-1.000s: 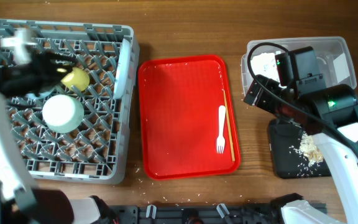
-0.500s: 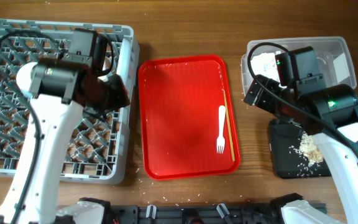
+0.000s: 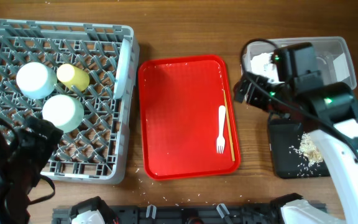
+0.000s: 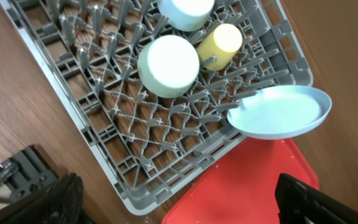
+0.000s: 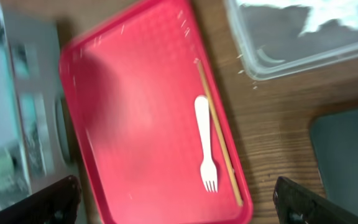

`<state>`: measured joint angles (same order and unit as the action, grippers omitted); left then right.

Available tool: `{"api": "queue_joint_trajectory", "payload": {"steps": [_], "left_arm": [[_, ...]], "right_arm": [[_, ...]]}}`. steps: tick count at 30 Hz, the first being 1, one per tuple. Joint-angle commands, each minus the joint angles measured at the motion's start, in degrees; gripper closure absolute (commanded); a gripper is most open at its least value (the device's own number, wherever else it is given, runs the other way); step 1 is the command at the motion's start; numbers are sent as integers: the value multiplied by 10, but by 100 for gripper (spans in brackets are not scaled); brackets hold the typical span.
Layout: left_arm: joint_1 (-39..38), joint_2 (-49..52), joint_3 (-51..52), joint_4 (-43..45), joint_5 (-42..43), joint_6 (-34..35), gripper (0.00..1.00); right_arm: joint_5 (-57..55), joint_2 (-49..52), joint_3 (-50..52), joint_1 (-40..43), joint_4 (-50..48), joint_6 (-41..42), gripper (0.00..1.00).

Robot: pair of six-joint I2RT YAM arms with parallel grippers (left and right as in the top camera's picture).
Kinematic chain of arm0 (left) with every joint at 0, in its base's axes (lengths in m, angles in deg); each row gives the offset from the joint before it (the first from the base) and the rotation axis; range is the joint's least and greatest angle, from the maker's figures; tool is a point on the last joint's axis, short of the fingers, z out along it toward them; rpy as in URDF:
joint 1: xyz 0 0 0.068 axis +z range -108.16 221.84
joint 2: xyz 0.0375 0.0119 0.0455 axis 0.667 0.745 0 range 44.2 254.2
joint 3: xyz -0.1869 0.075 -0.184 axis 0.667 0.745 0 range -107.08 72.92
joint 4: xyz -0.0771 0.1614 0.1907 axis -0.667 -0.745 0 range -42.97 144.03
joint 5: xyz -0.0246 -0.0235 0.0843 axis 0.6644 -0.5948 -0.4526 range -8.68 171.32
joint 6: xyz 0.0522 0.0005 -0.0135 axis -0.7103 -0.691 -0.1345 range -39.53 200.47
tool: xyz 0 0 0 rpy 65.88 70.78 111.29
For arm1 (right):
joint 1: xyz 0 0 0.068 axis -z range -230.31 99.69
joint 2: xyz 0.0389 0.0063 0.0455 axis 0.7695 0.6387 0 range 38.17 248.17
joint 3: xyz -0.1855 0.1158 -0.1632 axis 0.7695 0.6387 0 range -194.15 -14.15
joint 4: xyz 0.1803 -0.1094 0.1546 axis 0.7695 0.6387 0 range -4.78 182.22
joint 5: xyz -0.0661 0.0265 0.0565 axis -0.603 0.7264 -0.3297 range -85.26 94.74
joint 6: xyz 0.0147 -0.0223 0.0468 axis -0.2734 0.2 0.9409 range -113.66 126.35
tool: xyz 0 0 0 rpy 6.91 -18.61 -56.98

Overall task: Sort waste into correct bins and load items into the dishwasher rack
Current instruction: 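Reach the right gripper to the red tray and grasp the white fork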

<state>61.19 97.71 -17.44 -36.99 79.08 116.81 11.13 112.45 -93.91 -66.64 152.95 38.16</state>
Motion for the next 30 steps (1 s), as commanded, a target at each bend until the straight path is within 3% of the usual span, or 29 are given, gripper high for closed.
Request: {"api": "queue_joint_trajectory", "payload": {"steps": [1,7,8,11,12,16,23,30], "left_arm": [[44,23,0,2,47,-1,0],[50,51,0,-18,4,-1,0],[50,52,0,-19,4,-1,0],[50,51,0,-18,4,-1,0],[50,52,0,-18,4,-1,0],[50,52,0,-18,4,-1,0],[50,52,0,-19,4,0,0],[50,52,0,-18,4,-1,0]], "right_arm": [[27,65,-3,-24,37,-89,0],[0,208,-3,-61,73,-88,6],[1,228,-3,-64,68,-86,11],[0,271,-3,-73,52,-76,42],[0,284,-3,-77,42,-76,46],[-9,317,0,-93,10,-73,46],[-23,323,120,-95,-133,-33,47],[-8,323,177,-104,-193,-32,47]]}}
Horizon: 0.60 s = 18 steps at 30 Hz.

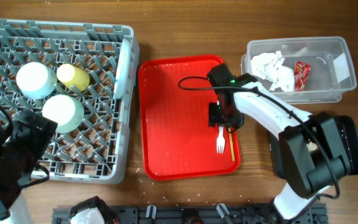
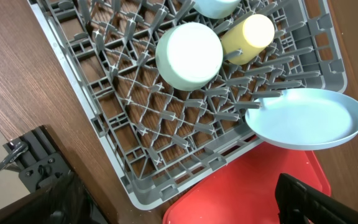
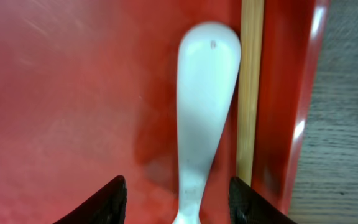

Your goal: Sort waste into correct bins and load items into the dishwasher rack

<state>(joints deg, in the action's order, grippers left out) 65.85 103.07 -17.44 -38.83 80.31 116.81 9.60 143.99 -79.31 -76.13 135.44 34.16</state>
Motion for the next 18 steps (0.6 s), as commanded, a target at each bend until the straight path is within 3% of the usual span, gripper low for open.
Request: {"api": "queue_joint_trajectory", "payload": {"steps": [1,4,7,14,18], "left_arm": [[4,-2,0,0,-8,0,0],[4,-2,0,0,-8,0,0],[4,-2,0,0,-8,-1,0],[4,-2,0,0,-8,-1,0],[4,-2,0,0,-8,0,0]], "right_arm": [[17,8,46,-13,-35,7,47],[34,7,69,-22,-54,26,48],[47,7,69,-30,-41,45,57],[73,7,70,-35,50,59,57],[69,7,82,-46,7,75,57]]}}
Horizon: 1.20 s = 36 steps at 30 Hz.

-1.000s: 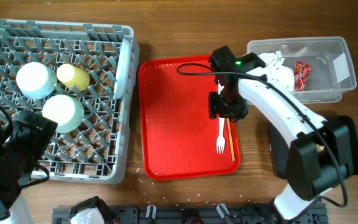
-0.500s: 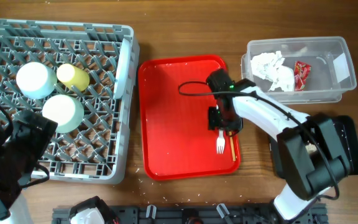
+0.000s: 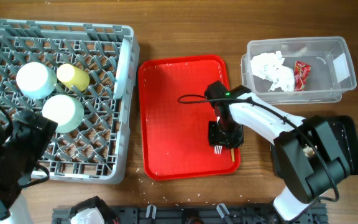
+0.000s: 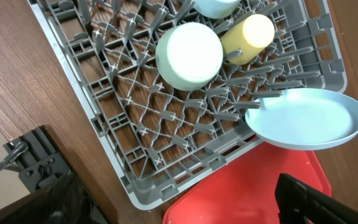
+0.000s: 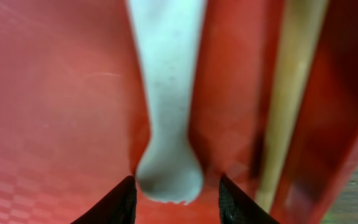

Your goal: Sort waste into correct bins and load items into the dishwasher rack

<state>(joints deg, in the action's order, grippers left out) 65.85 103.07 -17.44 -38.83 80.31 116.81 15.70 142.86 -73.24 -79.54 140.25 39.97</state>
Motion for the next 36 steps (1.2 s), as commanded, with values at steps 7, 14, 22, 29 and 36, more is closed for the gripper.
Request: {"api": "queue_joint_trajectory", "payload": {"steps": [7,14,22,29,36], "left_arm": [[4,-2,0,0,-8,0,0],[4,-2,0,0,-8,0,0],[4,-2,0,0,-8,0,0],[4,-2,0,0,-8,0,0],[4,-2,0,0,-8,0,0]], "right_arm": [[4,19,32,-18,-63,30,69],[-6,18,24,-18,-55,30,96],[-5,-37,-8,-18,-1,23,96],[111,-159,-22,-19,2,-20,96],[253,-205,-22,-101,-177,75,96]]}}
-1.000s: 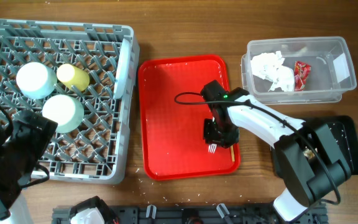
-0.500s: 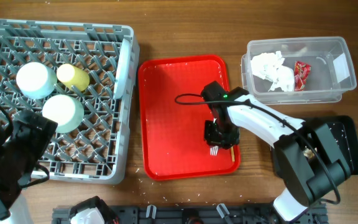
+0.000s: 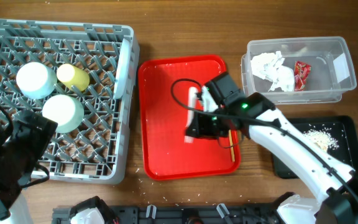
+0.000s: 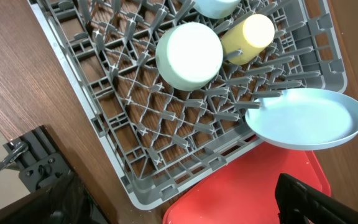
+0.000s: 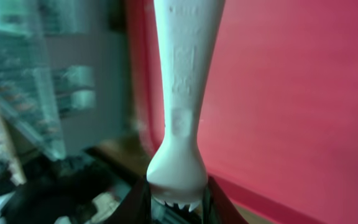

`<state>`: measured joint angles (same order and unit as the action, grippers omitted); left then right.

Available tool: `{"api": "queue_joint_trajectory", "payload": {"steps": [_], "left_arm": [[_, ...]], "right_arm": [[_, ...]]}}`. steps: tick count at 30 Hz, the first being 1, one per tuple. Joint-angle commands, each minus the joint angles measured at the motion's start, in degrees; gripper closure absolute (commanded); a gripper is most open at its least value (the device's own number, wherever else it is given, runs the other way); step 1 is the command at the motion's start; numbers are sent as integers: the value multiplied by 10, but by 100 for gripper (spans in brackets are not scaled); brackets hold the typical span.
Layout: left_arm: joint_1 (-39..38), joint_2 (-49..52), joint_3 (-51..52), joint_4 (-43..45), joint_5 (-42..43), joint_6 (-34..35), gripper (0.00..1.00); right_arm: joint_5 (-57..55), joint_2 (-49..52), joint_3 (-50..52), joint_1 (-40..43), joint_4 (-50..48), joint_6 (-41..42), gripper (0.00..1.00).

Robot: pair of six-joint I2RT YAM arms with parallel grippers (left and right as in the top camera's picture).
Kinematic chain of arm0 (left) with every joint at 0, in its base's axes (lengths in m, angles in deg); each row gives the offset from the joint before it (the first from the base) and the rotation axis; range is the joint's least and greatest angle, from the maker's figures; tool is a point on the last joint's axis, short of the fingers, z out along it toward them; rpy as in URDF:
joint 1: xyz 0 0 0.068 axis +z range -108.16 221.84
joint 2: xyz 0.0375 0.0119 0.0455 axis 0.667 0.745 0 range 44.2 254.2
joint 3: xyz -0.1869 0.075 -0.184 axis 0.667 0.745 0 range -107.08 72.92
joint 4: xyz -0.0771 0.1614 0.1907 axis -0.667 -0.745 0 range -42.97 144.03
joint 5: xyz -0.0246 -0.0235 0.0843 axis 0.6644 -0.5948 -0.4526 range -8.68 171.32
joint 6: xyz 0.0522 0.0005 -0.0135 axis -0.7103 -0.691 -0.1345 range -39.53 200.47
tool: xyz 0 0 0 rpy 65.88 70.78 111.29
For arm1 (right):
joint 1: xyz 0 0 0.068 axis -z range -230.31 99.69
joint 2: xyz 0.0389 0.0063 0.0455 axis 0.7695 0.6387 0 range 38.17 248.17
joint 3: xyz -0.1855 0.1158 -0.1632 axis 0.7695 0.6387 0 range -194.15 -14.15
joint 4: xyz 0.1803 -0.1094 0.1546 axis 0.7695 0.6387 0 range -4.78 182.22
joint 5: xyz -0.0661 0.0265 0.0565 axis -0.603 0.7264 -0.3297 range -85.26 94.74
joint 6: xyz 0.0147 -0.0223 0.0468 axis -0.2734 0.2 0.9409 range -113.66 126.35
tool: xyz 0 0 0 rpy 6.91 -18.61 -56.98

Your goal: Sort waste into correct bins and load items into the dishwasher rack

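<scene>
A white plastic fork (image 3: 194, 99) hangs over the middle of the red tray (image 3: 166, 93), and my right gripper (image 3: 205, 124) is shut on it. In the right wrist view the fork (image 5: 182, 93) is pinched near its tines between the fingers (image 5: 138, 202), handle pointing away. A wooden chopstick (image 3: 230, 142) lies along the tray's right rim. The grey dishwasher rack (image 3: 61, 26) stands at the left. My left gripper (image 4: 179, 211) is open and empty above the rack's near corner.
The rack holds two white cups (image 3: 35, 79), a yellow cup (image 3: 73, 76) and a pale blue plate (image 4: 306, 118) on edge. A clear bin (image 3: 340, 81) with wrappers stands at the back right. A black bin (image 3: 291, 168) holds rice near the front right.
My right gripper, then down on the tray with its fingers either side of the fork's tine end, is now shut on the fork and holds it further left over the tray. The left arm is unchanged.
My right arm was by the clear bin while fork and chopstick lay along the tray's right side. Then the open gripper stood over the fork's handle, then at its tine end. Now the fork is held off the tray; the chopstick stays put.
</scene>
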<state>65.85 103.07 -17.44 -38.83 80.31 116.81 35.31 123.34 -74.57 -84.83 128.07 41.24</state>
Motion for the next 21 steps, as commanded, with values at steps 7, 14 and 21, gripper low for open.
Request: {"api": "queue_joint_trajectory", "payload": {"steps": [7,14,21], "left_arm": [[4,-2,0,0,-8,0,0],[4,-2,0,0,-8,0,0],[4,-2,0,0,-8,-1,0]], "right_arm": [[-25,7,-8,-211,-295,231,96],[-74,112,-8,-289,-479,319,93],[-126,151,-9,-286,-473,292,53]]}}
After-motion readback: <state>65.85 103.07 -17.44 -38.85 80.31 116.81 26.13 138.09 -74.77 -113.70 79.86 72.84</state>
